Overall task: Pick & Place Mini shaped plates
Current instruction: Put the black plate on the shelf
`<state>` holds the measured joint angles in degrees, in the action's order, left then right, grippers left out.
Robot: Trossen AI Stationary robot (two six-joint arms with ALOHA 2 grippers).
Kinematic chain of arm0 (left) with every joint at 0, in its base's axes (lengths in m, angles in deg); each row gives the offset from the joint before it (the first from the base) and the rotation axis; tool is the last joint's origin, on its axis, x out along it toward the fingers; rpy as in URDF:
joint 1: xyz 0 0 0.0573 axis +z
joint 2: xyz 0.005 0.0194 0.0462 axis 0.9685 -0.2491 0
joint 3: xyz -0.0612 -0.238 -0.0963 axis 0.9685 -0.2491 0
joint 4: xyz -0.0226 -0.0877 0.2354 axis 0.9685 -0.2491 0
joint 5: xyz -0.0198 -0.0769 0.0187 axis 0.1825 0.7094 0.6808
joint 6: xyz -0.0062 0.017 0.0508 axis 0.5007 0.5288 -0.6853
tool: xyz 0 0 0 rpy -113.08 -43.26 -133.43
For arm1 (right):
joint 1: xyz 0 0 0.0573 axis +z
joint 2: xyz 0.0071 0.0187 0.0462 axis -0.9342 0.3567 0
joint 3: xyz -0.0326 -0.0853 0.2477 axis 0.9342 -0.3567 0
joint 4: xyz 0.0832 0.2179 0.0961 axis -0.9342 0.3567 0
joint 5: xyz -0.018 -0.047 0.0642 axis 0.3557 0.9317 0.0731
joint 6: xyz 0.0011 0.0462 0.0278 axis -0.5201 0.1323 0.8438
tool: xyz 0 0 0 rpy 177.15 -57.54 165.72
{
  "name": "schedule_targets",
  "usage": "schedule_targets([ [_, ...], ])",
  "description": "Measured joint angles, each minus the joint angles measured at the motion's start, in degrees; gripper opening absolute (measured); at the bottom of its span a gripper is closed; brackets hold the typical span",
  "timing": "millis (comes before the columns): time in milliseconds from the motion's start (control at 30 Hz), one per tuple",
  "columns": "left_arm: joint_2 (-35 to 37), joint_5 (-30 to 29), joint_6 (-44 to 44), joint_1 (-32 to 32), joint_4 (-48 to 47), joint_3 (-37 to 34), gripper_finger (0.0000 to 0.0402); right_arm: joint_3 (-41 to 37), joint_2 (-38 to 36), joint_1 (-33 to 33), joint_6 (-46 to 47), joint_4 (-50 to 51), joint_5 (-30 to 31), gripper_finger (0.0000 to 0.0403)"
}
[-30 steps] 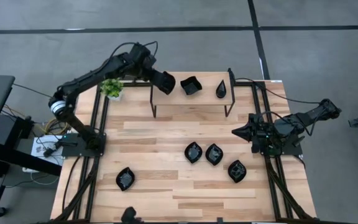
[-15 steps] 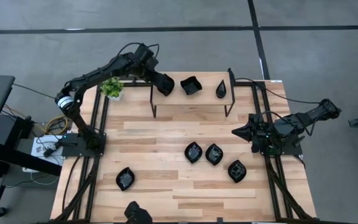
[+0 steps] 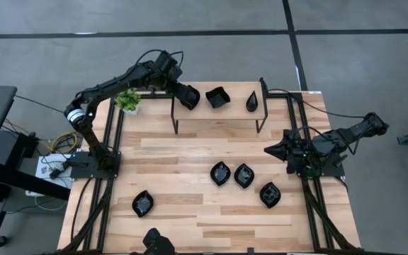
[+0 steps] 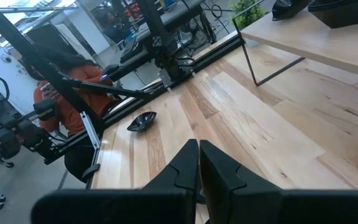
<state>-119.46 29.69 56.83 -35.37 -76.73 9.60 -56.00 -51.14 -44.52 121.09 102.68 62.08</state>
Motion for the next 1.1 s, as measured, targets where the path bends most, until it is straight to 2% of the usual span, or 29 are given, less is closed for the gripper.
schedule_targets([
  [433, 0.1, -0.1, -0.2, 0.0, 0.8, 0.0, 0.0012, 0.0, 0.0, 0.0, 0.0, 0.0, 0.0, 0.0010],
  [800, 0.1, -2.1, -1.1, 0.0, 1.4, 0.0, 0.0089, 0.0, 0.0, 0.0, 0.0, 0.0, 0.0, 0.0010],
  [1100, 3.4, -3.0, -1.9, 0.0, 1.8, 0.0, 0.0104, 0.0, 0.0, 0.0, 0.0, 0.0, 0.0, 0.0010],
])
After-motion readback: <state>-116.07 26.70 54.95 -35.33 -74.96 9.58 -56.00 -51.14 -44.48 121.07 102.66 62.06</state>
